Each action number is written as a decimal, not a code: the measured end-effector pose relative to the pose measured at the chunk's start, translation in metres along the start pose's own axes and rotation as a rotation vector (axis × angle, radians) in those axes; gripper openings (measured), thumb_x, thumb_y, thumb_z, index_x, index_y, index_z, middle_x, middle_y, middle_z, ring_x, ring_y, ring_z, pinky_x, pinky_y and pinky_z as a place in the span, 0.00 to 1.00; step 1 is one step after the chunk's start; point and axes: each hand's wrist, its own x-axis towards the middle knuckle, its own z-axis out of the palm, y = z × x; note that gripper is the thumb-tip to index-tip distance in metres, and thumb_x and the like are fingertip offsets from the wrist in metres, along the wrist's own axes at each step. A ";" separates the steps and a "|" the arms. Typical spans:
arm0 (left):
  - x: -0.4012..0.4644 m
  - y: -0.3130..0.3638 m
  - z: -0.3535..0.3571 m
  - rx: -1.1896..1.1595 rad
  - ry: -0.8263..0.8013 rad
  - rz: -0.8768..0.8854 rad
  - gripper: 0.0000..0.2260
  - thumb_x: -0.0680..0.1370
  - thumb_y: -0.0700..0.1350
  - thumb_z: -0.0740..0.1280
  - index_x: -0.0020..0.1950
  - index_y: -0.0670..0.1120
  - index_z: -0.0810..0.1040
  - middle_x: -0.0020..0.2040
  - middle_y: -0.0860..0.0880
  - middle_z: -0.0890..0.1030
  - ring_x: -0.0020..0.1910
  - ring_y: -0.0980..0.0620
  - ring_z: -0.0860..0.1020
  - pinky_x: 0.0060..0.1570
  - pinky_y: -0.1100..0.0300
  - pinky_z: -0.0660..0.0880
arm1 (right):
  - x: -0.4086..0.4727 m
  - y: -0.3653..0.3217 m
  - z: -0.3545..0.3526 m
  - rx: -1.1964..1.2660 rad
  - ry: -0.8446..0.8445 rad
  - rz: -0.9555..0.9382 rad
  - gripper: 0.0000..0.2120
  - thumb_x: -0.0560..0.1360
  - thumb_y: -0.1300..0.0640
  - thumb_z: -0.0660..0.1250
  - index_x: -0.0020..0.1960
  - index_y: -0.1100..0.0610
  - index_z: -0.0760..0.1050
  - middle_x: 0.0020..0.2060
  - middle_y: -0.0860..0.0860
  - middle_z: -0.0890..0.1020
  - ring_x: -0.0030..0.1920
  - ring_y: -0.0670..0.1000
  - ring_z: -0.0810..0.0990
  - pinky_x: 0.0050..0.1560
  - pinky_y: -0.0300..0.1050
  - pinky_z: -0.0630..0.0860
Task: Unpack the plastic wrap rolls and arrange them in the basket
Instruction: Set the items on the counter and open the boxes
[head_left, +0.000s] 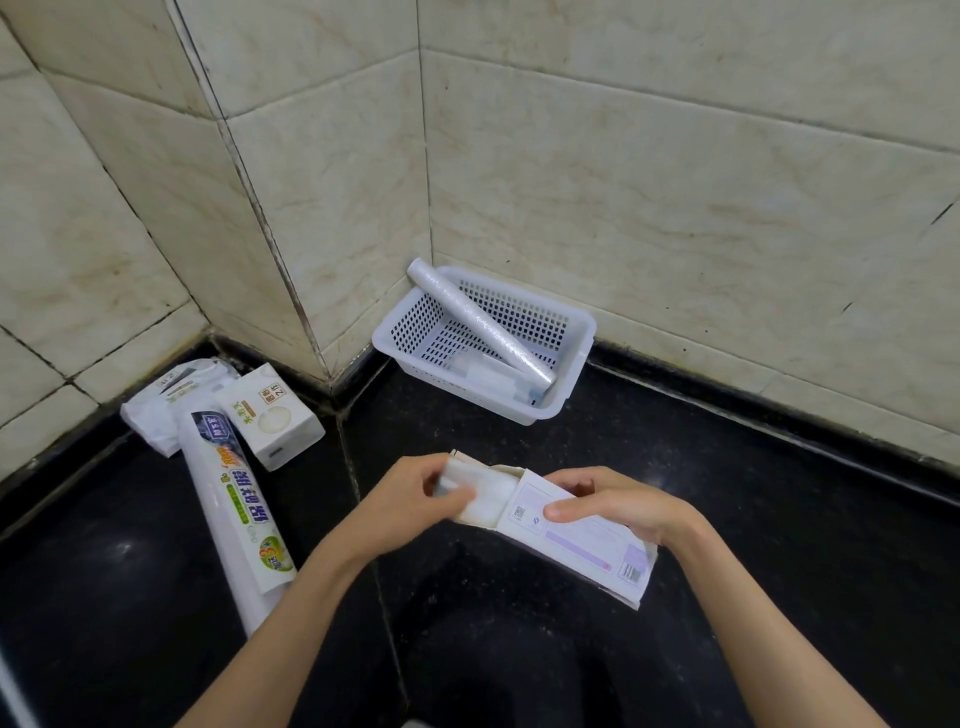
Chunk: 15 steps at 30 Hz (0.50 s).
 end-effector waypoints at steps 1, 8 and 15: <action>0.000 -0.004 -0.004 -0.040 0.039 -0.009 0.06 0.74 0.43 0.68 0.48 0.53 0.80 0.42 0.54 0.83 0.42 0.60 0.80 0.39 0.70 0.73 | -0.001 0.003 -0.001 -0.013 0.013 0.008 0.20 0.63 0.44 0.72 0.54 0.47 0.79 0.49 0.45 0.83 0.50 0.45 0.82 0.47 0.37 0.76; 0.001 -0.034 -0.025 -0.170 0.496 -0.118 0.02 0.75 0.41 0.66 0.46 0.48 0.78 0.42 0.53 0.80 0.39 0.60 0.76 0.34 0.74 0.71 | 0.018 0.041 0.005 -0.288 0.449 0.187 0.23 0.67 0.50 0.73 0.59 0.52 0.71 0.57 0.51 0.75 0.55 0.50 0.74 0.58 0.47 0.72; -0.007 -0.040 -0.026 -0.374 0.473 -0.138 0.08 0.76 0.41 0.65 0.54 0.46 0.78 0.47 0.52 0.82 0.46 0.56 0.80 0.42 0.65 0.74 | 0.053 0.068 0.037 -0.785 0.589 0.247 0.32 0.68 0.46 0.71 0.67 0.52 0.62 0.62 0.52 0.69 0.63 0.55 0.66 0.62 0.53 0.66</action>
